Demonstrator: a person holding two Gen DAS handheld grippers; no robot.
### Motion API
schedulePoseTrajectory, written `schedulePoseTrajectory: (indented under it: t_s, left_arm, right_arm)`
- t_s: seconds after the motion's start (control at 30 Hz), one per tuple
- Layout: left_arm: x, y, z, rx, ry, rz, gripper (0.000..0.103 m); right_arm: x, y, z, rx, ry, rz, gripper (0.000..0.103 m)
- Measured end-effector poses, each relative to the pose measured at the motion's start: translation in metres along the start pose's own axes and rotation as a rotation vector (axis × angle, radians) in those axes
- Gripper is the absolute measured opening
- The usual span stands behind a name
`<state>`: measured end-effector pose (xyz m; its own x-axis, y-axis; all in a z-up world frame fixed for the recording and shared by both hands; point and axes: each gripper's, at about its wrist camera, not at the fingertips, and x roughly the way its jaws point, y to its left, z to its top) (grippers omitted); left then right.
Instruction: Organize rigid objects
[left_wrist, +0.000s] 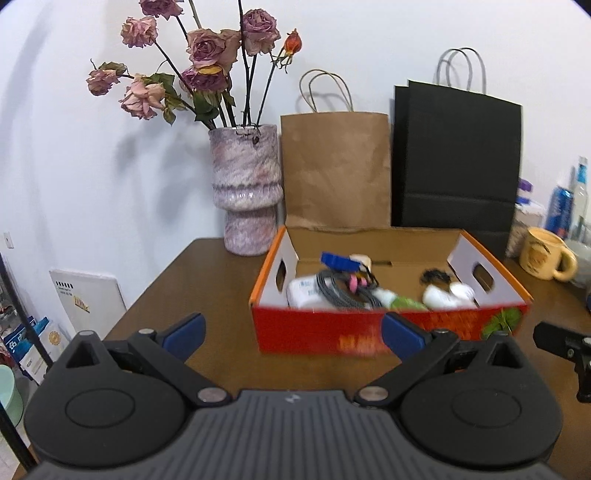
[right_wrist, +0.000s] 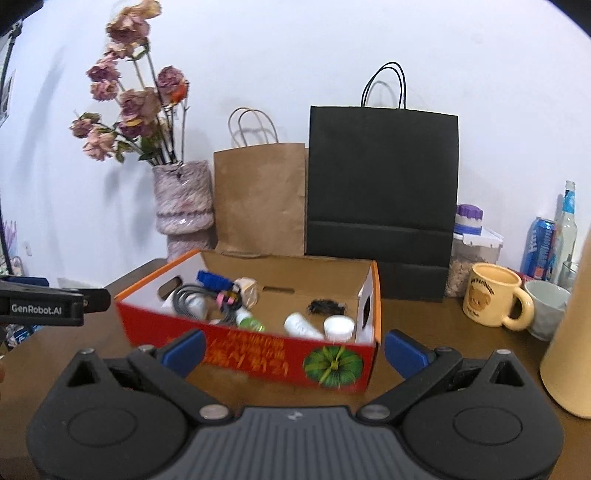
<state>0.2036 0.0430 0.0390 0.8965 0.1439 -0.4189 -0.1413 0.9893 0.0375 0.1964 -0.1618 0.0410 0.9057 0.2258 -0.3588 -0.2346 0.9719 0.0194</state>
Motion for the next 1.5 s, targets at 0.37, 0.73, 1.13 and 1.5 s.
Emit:
schedulePoseTrajectory:
  t_s: [0.37,0.73,1.13,1.5]
  left_arm:
    - [-0.07,0.004,-0.062,0.032,0.076,-0.036,0.103]
    - [-0.101,-0.002,-0.088,0.047,0.09,-0.061,0.103]
    - [-0.101,0.001,-0.087,0.032,0.098,-0.054,0.103]
    - [-0.099,0.003,-0.089,0.022,0.112,-0.053,0.103]
  right_arm:
    - [-0.072,0.006,-0.054,0.012,0.094,-0.004,0.103]
    - [-0.102,0.002,-0.082,0.044,0.124,-0.015,0.103]
    - [-0.106,0.002,-0.083,0.045,0.12,-0.015,0.103]
    - [-0.106,0.004,-0.083,0.043,0.122,-0.015,0.103]
